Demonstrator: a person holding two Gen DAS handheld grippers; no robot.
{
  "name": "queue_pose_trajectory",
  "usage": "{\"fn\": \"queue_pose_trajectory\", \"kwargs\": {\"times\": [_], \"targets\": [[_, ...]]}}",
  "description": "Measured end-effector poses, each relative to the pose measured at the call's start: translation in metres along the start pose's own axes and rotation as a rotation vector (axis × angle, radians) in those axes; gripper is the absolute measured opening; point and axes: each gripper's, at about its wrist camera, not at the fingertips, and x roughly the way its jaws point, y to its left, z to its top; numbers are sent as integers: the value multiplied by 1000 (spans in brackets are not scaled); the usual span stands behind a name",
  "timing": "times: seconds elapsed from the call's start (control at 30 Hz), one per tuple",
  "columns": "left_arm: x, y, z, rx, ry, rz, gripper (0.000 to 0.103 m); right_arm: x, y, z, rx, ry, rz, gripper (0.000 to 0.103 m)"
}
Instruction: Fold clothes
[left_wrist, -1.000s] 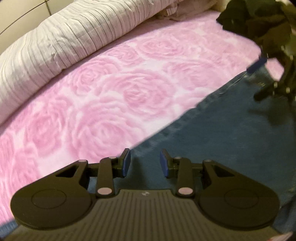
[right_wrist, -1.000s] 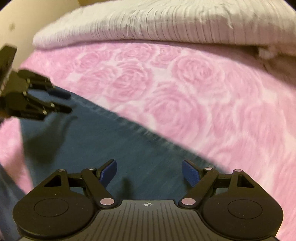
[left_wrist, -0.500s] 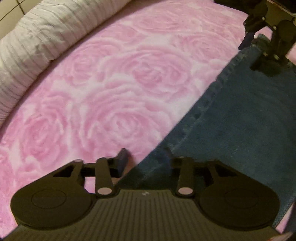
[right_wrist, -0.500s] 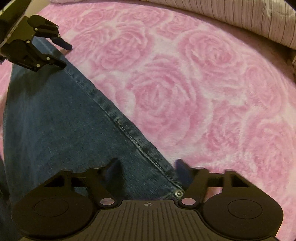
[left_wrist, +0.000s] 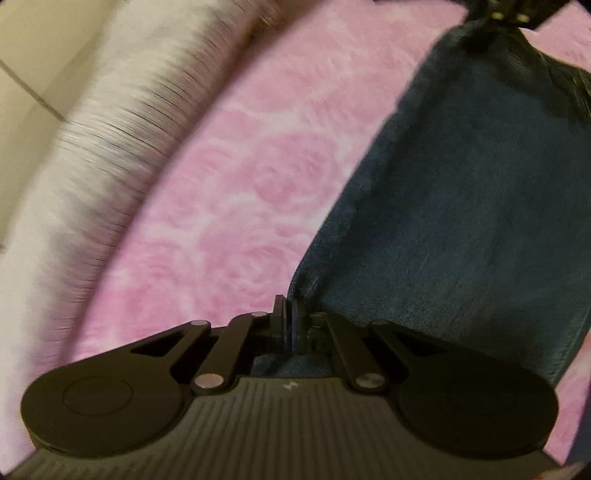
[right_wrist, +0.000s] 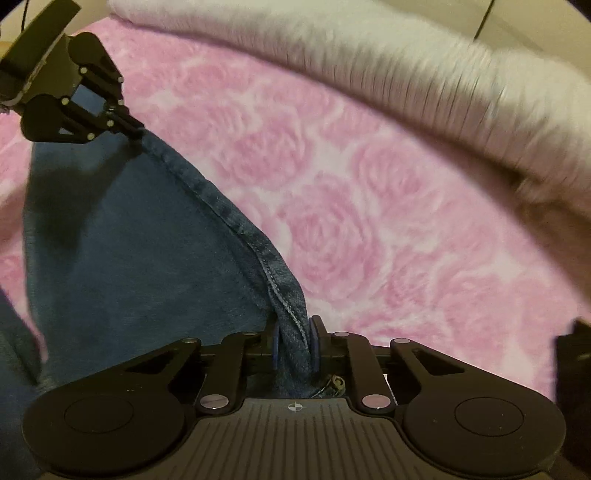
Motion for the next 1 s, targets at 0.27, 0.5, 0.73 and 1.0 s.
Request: {"fn": "queue_pose_trajectory", "kwargs": {"times": [0.27, 0.5, 0.73, 1.0], "targets": [[-179, -95, -55, -169, -54, 117, 0, -126, 121, -48, -72, -100, -152, 15], [-223, -203, -126, -483, 179, -128, 4, -116, 257, -155, -244, 181, -242, 38], [-223, -180, -153, -1073, 118, -76, 23, -135, 214, -201, 411, 92, -128, 39], [-194, -172, -203, -1622, 59, -20, 25, -107, 142, -293, 1607, -271, 283, 39]]}}
